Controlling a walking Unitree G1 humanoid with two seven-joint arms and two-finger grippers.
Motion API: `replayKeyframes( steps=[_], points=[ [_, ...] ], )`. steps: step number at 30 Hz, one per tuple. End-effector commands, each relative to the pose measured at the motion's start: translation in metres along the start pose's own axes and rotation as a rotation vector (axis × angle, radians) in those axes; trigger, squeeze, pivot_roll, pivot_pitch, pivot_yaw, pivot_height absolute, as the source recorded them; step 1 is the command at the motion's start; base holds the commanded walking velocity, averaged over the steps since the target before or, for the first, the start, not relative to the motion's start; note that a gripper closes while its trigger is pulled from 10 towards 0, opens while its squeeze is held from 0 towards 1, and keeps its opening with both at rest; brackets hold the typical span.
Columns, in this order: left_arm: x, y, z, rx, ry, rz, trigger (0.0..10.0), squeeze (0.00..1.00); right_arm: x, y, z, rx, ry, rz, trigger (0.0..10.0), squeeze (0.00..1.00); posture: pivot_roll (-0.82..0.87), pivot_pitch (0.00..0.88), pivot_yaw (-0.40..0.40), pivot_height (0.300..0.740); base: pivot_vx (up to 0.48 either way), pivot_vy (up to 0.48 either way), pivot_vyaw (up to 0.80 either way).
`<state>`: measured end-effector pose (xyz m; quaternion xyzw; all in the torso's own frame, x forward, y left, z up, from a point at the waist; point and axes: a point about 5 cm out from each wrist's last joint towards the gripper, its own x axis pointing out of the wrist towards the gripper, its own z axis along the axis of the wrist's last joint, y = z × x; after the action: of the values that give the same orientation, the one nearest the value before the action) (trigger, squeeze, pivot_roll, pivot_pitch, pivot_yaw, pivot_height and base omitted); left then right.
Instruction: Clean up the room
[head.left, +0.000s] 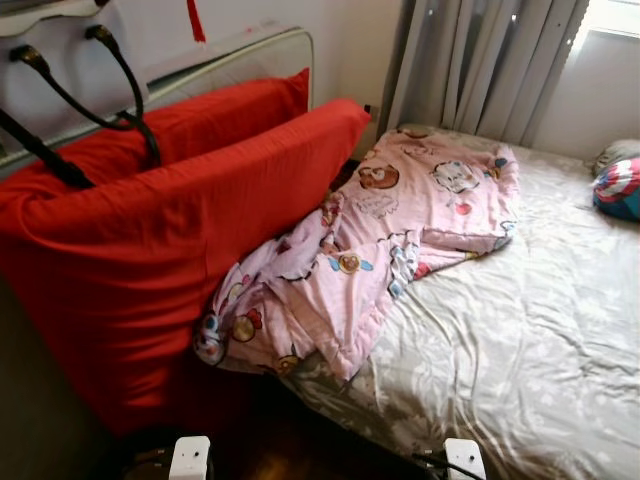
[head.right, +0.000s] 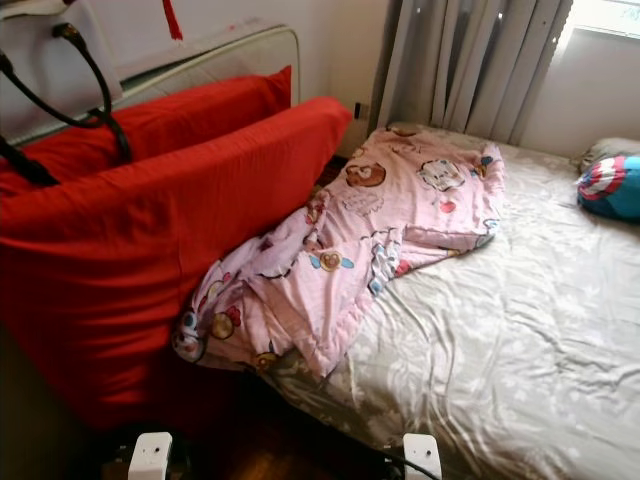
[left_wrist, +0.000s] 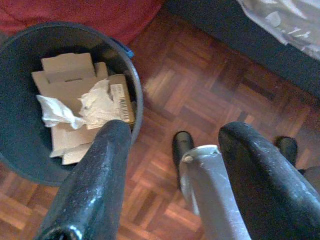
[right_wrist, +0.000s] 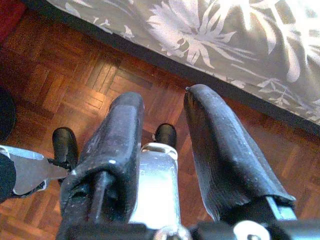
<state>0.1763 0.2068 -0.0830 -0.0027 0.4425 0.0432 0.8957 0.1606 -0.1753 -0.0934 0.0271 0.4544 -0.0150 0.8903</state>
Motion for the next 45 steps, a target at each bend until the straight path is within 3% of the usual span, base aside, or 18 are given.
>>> replayKeyframes(
  steps=[1, 22, 45],
  points=[
    [0.0000, -0.0035, -0.0023, 0.004, 0.010, -0.015, 10.0, 0.00, -0.0006, -0.0051, 0.0004, 0.000, -0.007, -0.014, 10.0, 0.00, -0.02, 0.000, 0.003, 0.740, 0.000, 0.000, 0.54],
    [-0.0003, -0.0040, -0.0034, 0.014, 0.010, -0.012, 10.0, 0.00, -0.0009, -0.0061, -0.0005, -0.005, -0.002, -0.011, 10.0, 0.00, -0.03, 0.000, 0.001, 0.740, 0.066, 0.000, 0.62],
    [-0.0018, -0.0002, -0.0091, 0.007, 0.032, -0.002, 10.0, 0.00, -0.0008, -0.0057, 0.0000, -0.012, -0.004, -0.007, 10.0, 0.00, -0.03, 0.000, -0.002, 0.740, 0.323, 0.000, 0.00]
  ],
)
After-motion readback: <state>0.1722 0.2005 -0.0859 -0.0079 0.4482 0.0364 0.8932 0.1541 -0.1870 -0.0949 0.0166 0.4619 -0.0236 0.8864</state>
